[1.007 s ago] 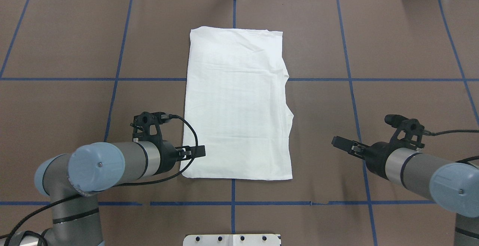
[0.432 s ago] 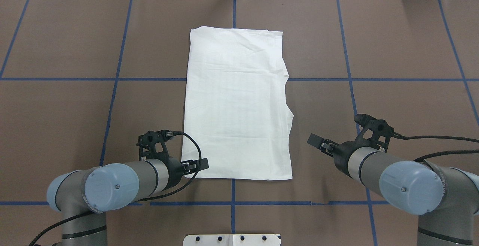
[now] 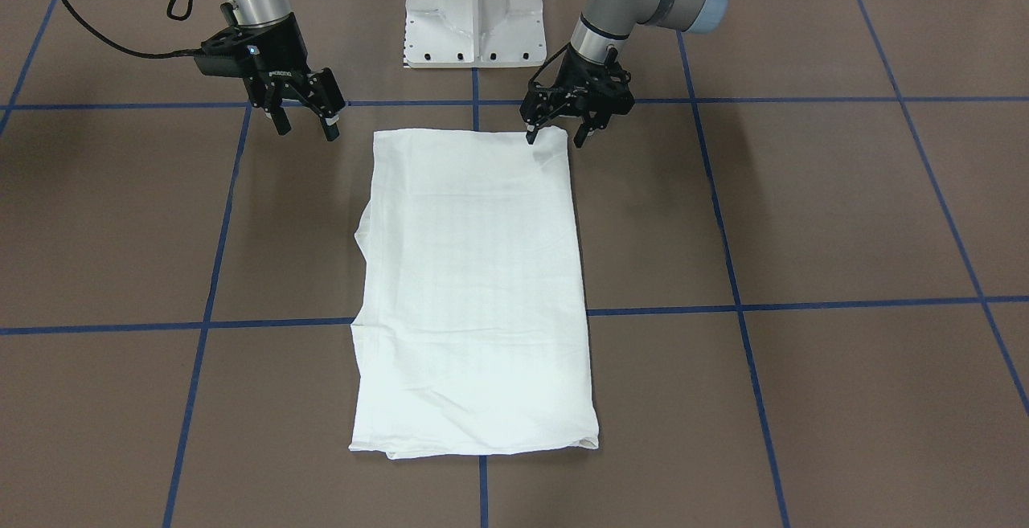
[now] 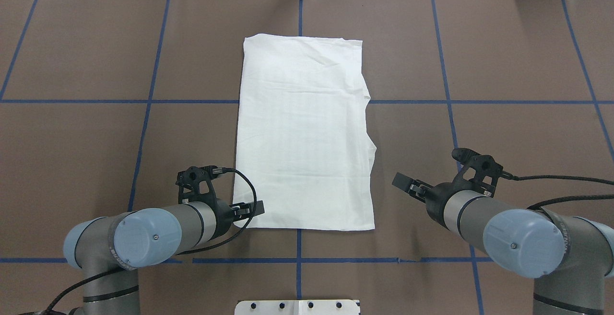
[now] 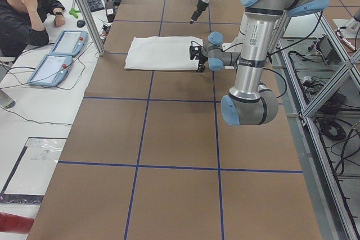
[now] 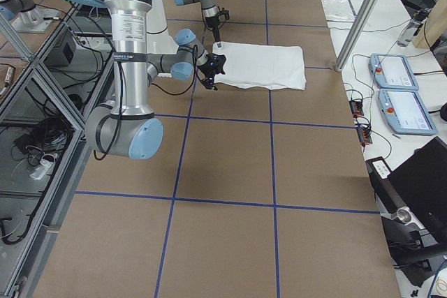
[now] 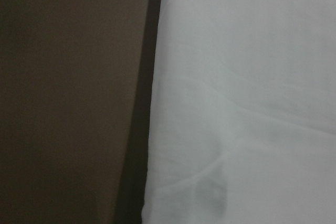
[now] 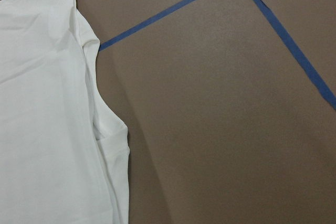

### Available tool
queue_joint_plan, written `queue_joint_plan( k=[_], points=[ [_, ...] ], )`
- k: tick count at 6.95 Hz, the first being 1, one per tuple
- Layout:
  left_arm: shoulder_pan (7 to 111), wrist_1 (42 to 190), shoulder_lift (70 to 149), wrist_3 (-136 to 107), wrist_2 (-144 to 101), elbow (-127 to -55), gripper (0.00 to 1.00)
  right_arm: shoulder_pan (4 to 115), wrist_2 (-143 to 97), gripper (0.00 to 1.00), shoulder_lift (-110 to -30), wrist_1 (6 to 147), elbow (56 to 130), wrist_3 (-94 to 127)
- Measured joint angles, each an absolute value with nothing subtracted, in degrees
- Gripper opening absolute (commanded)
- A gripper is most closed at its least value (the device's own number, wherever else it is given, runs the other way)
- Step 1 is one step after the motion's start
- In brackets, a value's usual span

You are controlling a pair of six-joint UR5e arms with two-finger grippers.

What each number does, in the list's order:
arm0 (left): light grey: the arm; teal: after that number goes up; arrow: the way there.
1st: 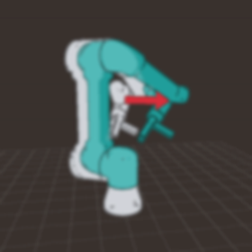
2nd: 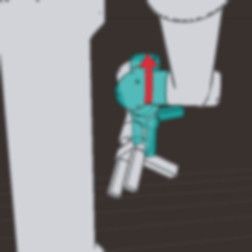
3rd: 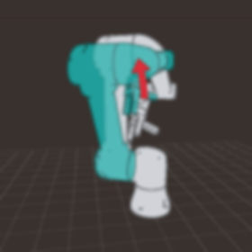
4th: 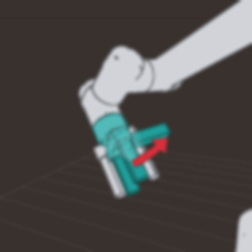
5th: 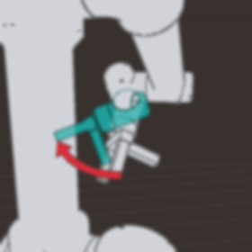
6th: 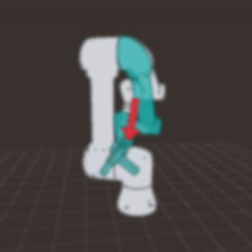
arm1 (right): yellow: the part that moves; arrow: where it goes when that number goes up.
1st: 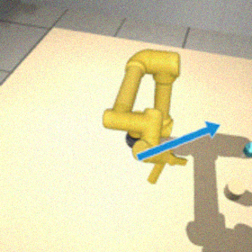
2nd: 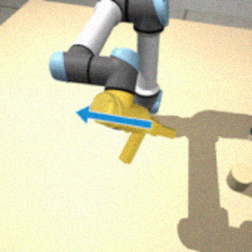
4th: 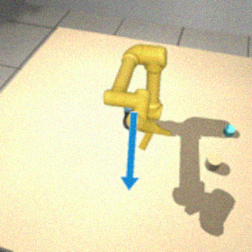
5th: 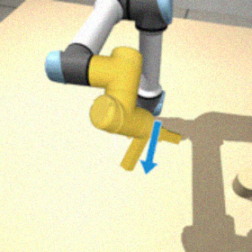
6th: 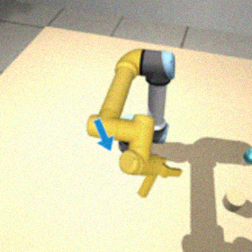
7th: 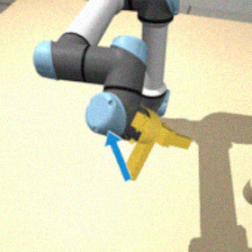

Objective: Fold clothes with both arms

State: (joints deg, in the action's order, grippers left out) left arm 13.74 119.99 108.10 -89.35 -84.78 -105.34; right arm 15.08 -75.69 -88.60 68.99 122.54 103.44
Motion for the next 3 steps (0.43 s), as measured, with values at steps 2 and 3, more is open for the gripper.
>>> queue_joint_plan(
  k=[2,3],
  points=[
    [13.6,120.0,108.1,-89.1,-84.9,-105.3,0.57,14.6,-75.2,1.0,-88.6,69.0,122.5,103.4],
    [13.5,120.0,108.1,-89.1,-84.9,-105.2,0.57,14.3,-74.9,1.0,-88.6,69.0,122.5,103.5]
  ],
)
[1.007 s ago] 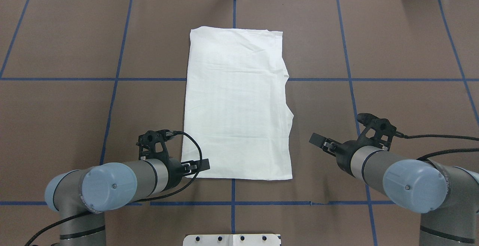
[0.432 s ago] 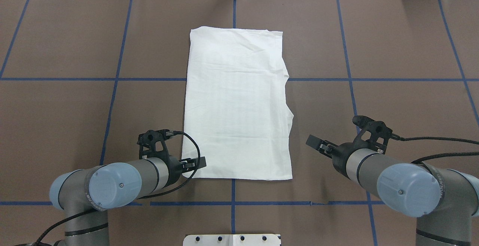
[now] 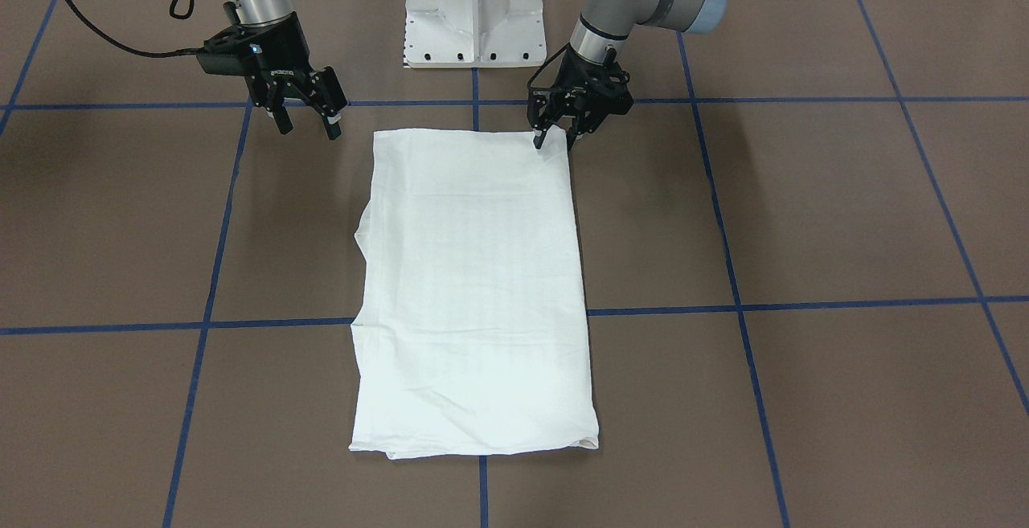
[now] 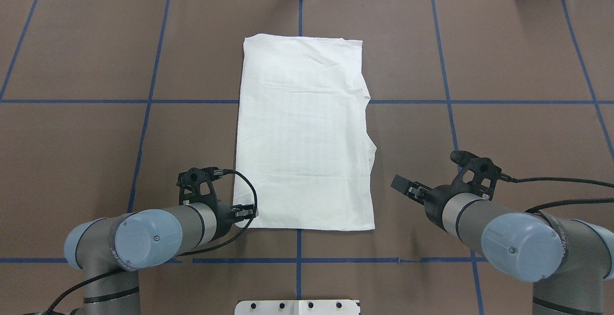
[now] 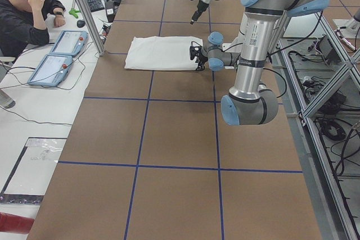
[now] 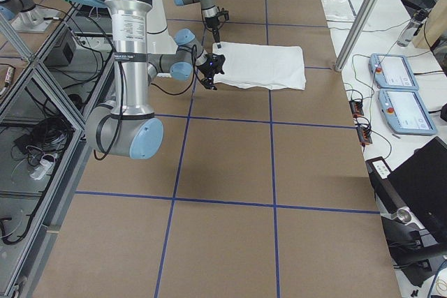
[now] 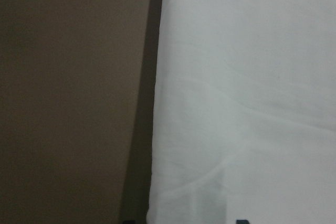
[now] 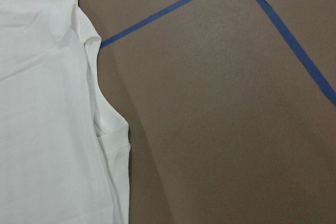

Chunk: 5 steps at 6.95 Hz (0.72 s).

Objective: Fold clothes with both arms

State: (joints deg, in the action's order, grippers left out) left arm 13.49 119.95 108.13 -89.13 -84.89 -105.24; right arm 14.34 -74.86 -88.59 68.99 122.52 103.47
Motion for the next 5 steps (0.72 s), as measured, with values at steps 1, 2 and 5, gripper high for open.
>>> queue_joint_plan(
  k=[1,2,5],
  points=[
    [13.4,119.9,108.1,-89.1,-84.9,-105.2,0.37,14.1,-74.6,1.0,-88.6,69.0,122.5,103.5],
    [13.3,119.9,108.1,-89.1,-84.8,-105.3,0.08,13.8,-74.5,1.0,-88.6,69.0,122.5,103.5],
    [13.2,119.8,108.1,-89.1,-84.8,-105.4,0.0,11.7,-72.2,0.98,-88.3,69.0,122.3,106.3]
  ],
)
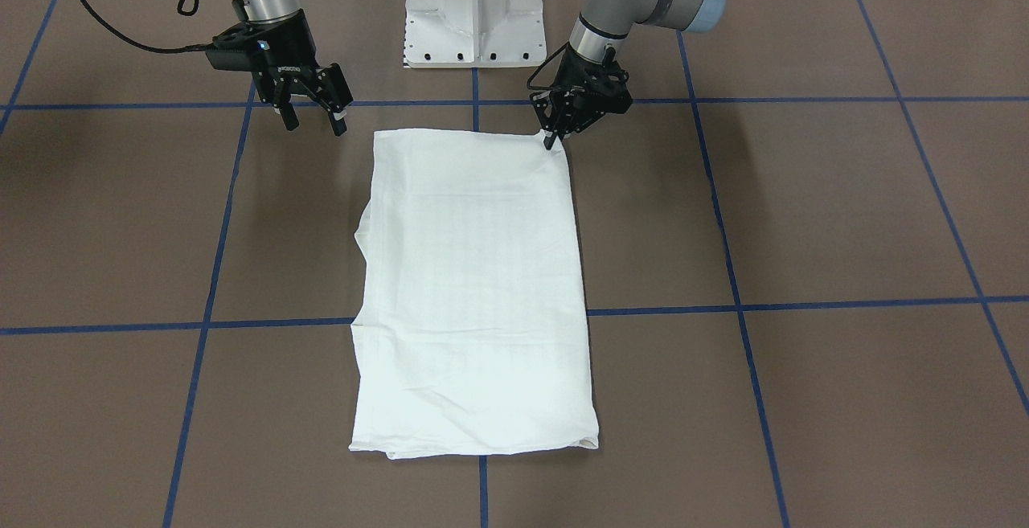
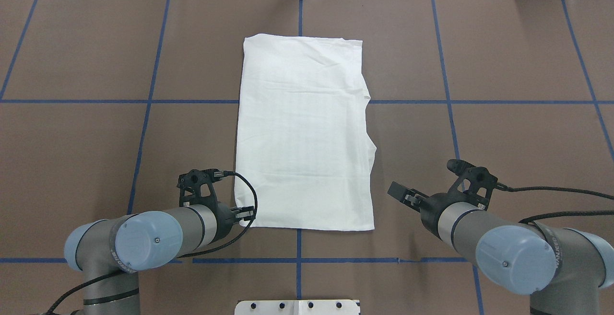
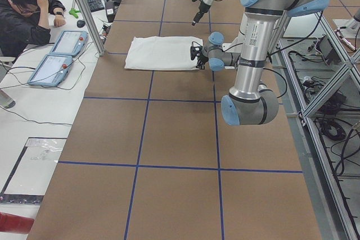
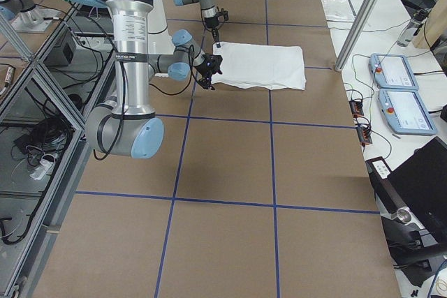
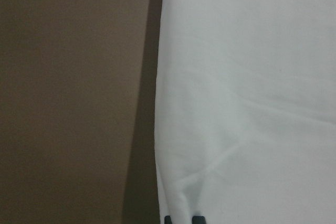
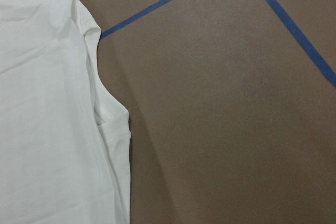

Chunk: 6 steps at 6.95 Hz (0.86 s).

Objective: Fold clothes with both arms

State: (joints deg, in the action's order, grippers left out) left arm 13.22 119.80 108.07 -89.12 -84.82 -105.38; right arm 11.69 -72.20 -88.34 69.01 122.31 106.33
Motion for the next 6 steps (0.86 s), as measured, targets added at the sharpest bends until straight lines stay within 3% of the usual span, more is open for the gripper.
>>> queue_joint_plan(
  k=[3,6],
  points=[
    [13.2,119.8,108.1,-89.2,-84.8,-105.6,0.0,9.1,-71.6,0.97,-79.3,75.6,118.0,118.6],
    [13.2,119.9,108.1,-89.3,-84.7,-105.8,0.0,8.4,-73.8,0.81,-70.8,80.6,111.1,129.4]
  ],
)
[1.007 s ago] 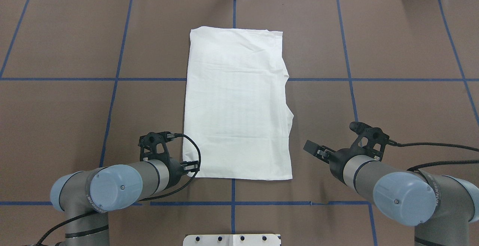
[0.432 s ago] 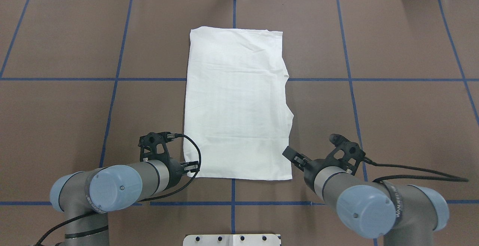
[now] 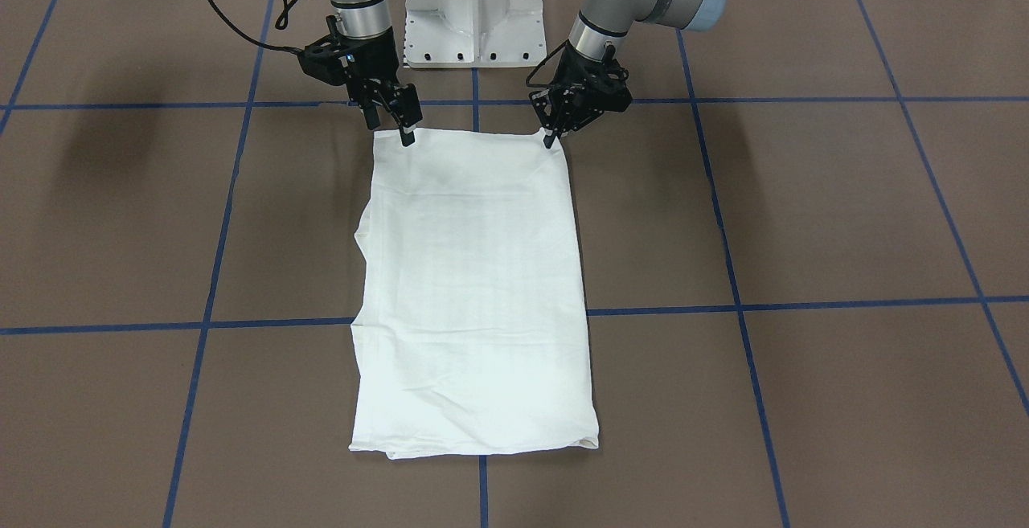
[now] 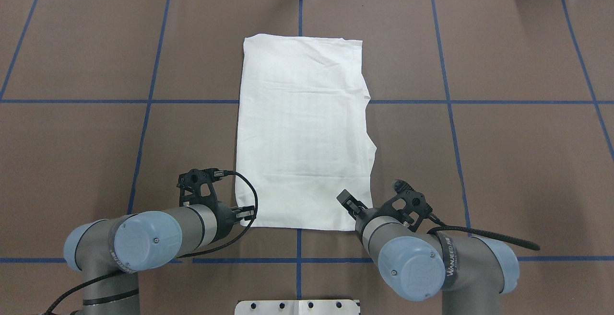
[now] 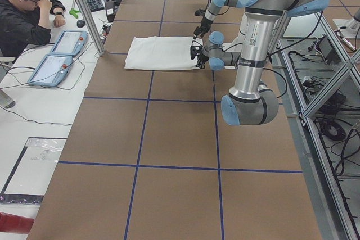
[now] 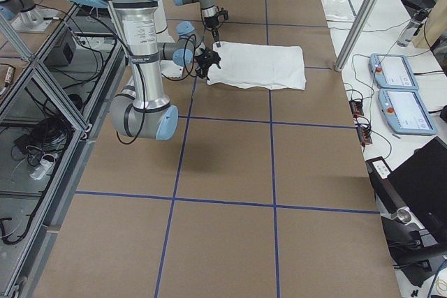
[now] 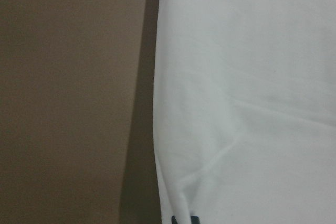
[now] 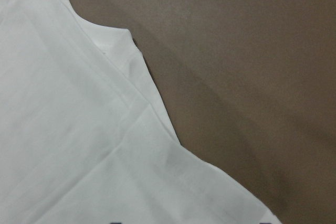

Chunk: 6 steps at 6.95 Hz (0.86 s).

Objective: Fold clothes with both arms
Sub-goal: 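Move the right gripper to the shirt's near corner beside the left gripper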

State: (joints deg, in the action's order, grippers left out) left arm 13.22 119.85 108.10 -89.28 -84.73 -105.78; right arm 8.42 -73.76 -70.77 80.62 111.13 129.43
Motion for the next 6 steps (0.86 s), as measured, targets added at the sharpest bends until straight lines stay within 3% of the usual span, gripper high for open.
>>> queue_joint_plan(
  k=[1,6],
  points=[
    [13.2,119.9,108.1,-89.3,-84.7,-105.8,0.0,8.4,-75.2,0.76,-69.8,81.3,110.3,131.6],
    [13.2,119.9,108.0,-89.5,-84.7,-106.2,0.0,8.2,-78.2,0.77,-65.9,89.1,109.4,138.9]
  ],
)
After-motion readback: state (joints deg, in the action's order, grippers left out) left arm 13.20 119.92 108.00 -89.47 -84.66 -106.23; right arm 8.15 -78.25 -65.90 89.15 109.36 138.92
